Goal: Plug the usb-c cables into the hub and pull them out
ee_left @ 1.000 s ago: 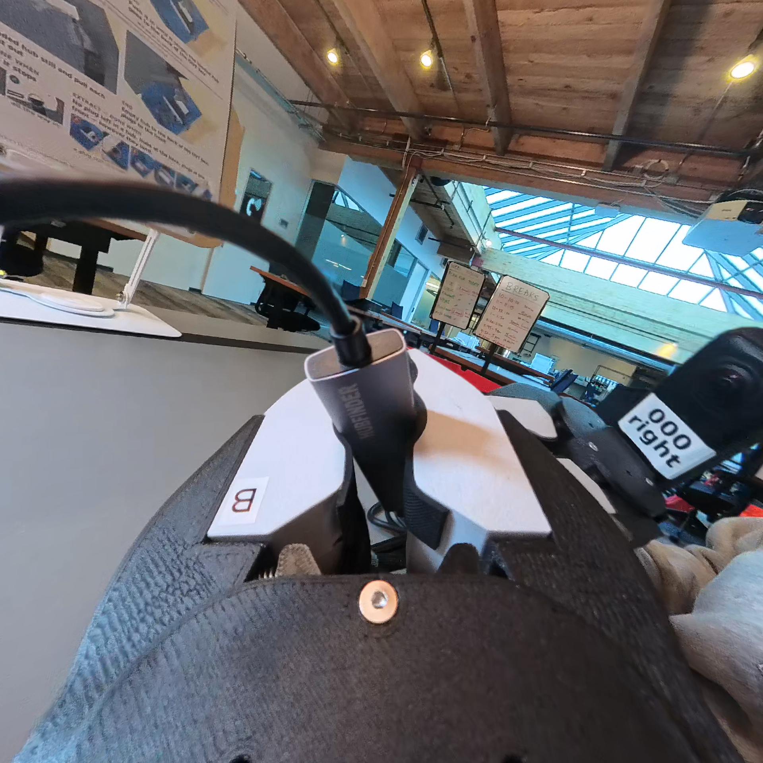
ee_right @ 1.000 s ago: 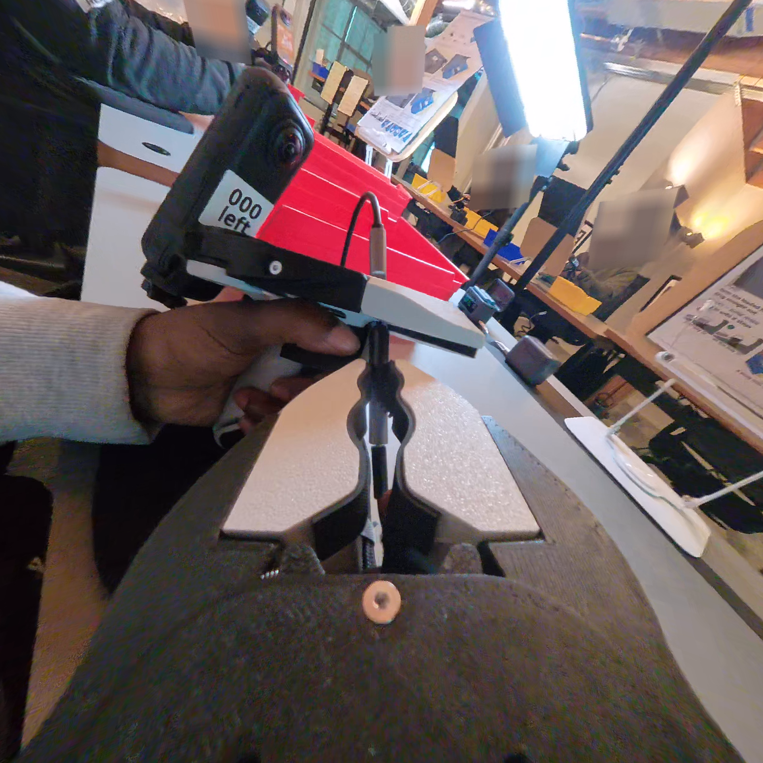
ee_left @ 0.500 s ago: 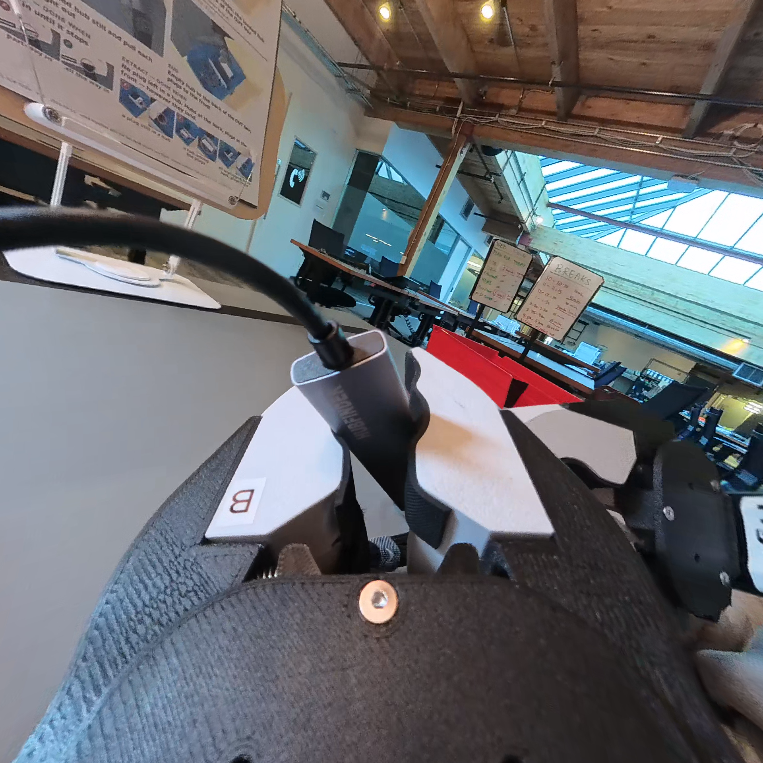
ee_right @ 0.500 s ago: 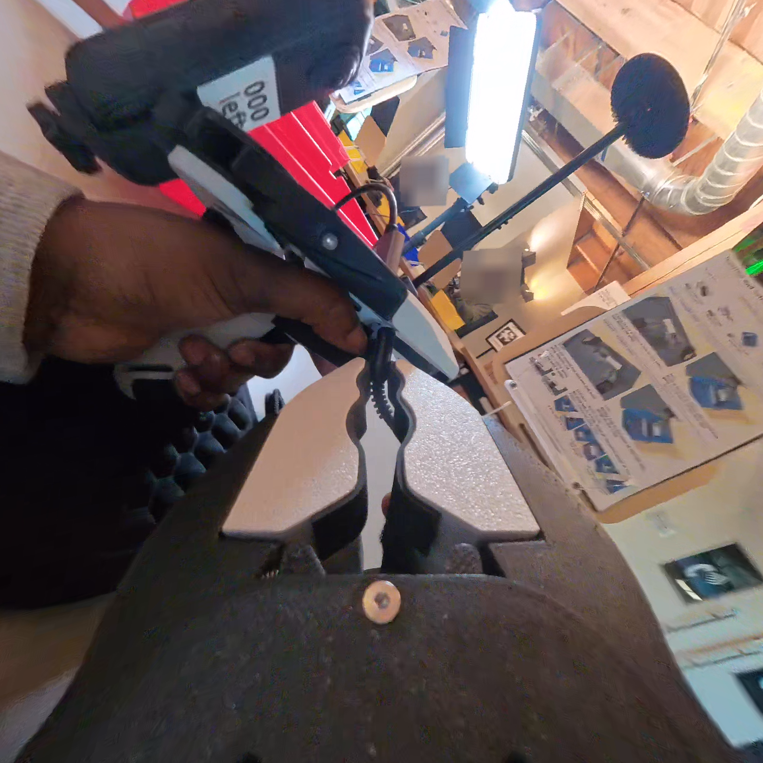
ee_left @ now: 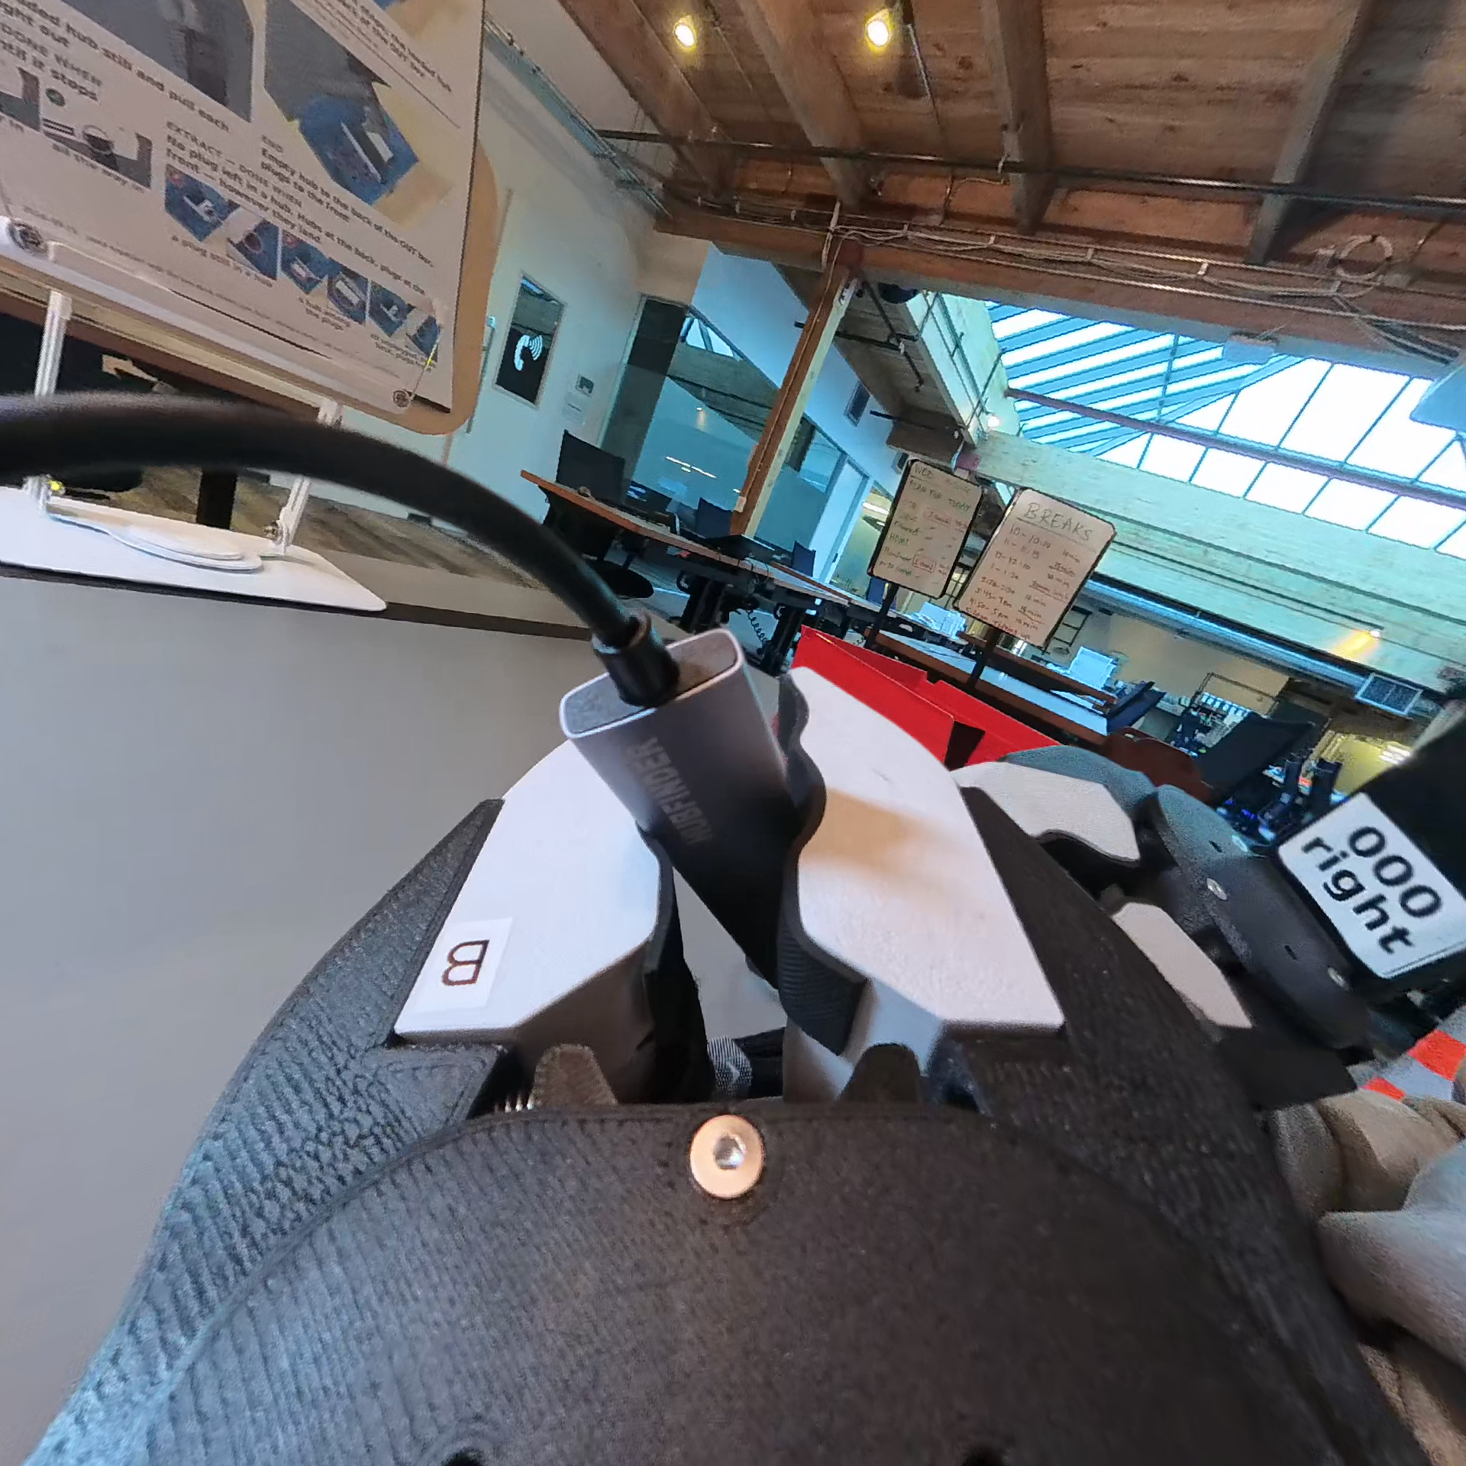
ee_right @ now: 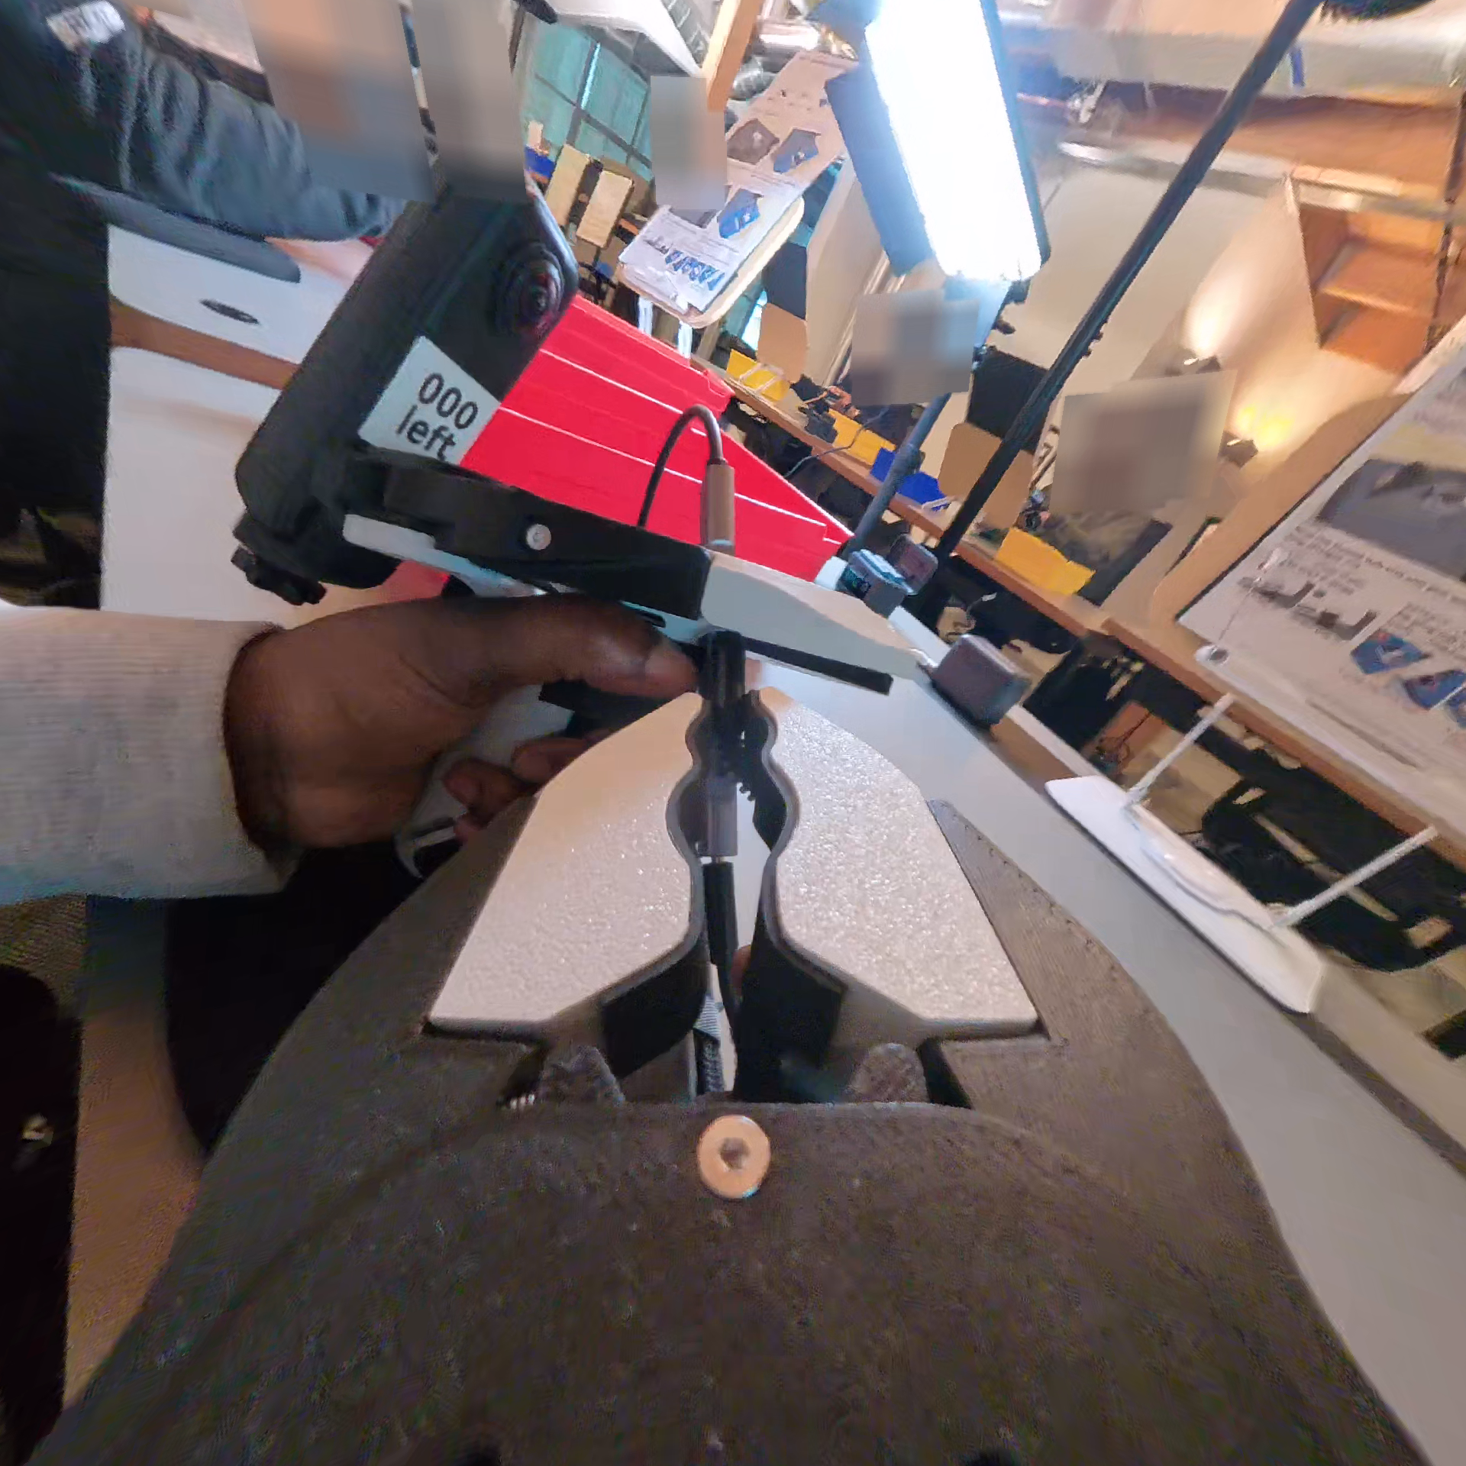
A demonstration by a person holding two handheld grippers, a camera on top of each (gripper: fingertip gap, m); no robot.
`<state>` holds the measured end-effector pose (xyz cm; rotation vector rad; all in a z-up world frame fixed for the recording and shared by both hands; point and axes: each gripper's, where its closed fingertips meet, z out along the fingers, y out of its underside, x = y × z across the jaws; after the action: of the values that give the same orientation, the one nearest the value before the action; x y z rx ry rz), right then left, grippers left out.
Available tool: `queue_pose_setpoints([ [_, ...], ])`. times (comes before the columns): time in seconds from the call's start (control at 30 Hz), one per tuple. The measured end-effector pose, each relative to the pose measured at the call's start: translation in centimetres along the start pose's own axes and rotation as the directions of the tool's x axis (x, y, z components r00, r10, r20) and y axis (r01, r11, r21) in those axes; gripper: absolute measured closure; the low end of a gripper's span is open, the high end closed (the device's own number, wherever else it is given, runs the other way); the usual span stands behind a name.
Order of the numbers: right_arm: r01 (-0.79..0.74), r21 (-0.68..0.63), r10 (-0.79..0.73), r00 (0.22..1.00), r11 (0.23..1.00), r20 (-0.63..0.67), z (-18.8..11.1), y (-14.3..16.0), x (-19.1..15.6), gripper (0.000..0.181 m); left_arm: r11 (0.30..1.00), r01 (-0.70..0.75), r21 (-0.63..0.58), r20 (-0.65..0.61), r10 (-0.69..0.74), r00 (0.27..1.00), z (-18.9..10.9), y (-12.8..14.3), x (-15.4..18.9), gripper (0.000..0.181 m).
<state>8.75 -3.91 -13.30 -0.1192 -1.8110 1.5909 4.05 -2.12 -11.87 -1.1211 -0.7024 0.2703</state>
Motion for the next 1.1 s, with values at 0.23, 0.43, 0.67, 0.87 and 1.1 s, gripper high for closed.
queue_pose_setpoints([
  [0.23,-0.505,-0.136,0.513,0.760,0.853,0.398,0.0,-0.4,-1.0,0.173,0.995,0.073,0.068,-0.135,-0.064,0.989,-0.7,-1.0,1.1,0.164],
  [0.43,-0.616,-0.292,0.647,0.495,0.732,0.580,-1.3,-1.7,-1.2,0.172,0.987,0.102,0.123,-0.256,-0.068,0.964,-1.3,-1.8,2.7,0.164],
  [0.67,-0.360,-0.220,0.413,0.645,0.906,0.643,-2.4,-2.6,-2.0,0.161,0.977,0.100,0.188,-0.351,-0.028,0.936,-2.0,-2.6,4.2,0.164],
  [0.87,-0.257,-0.336,0.422,0.609,0.906,0.672,-2.5,-1.8,-2.2,0.165,0.985,0.064,0.158,-0.362,-0.003,0.932,-1.9,-2.1,4.8,0.164],
  [1.1,-0.016,-0.463,0.382,0.589,0.886,0.712,-2.8,-0.3,-3.1,0.174,0.991,-0.063,0.115,-0.340,0.098,0.935,-1.3,-1.0,5.4,0.165],
])
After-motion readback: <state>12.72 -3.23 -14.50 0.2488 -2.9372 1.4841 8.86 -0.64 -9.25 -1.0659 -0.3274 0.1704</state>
